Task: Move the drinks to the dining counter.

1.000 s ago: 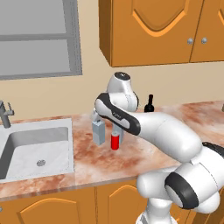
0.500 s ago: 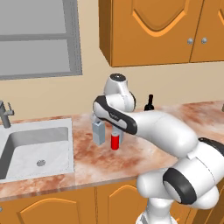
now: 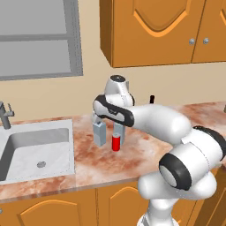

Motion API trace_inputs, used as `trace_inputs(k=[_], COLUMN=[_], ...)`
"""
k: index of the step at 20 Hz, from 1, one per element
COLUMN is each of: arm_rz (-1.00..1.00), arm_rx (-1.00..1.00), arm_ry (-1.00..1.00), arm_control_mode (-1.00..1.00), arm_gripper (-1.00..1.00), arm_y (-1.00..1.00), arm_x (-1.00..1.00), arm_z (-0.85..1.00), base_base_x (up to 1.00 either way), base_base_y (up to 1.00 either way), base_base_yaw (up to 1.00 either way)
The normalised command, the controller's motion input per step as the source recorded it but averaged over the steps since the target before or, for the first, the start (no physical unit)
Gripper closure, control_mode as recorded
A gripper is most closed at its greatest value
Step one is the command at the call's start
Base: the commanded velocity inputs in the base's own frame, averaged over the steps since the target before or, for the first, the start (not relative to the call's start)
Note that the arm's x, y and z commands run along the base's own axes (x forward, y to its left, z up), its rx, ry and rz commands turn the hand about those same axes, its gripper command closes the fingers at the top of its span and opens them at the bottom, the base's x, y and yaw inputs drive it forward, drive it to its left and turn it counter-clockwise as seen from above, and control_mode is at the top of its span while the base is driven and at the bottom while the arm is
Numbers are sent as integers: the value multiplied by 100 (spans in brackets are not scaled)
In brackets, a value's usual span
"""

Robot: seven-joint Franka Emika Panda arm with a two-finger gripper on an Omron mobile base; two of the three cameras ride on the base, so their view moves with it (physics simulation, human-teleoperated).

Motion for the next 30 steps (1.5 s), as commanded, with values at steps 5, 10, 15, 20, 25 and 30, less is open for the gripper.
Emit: trace_inputs(k=[5, 10, 15, 20, 25, 30], arm_rz=[0, 0, 2, 1, 0, 0], arm_rx=[0, 0, 0, 0, 0, 0], arm_ry=[0, 1, 4, 1, 0, 0], arm_control_mode=[-100, -100, -100, -100, -100, -100], arm_gripper=[-100, -100, -100, -100, -100, -100], arm_y=[0, 5, 25, 6, 0, 1], arm_x=[28, 21, 1, 5, 7, 6], arm_z=[-13, -12, -16, -9, -8, -21], base_base_x=[0, 0, 0, 0, 0, 0], base_base_y=[0, 0, 0, 0, 0, 0], base_base_yaw=[0, 0, 0, 0, 0, 0])
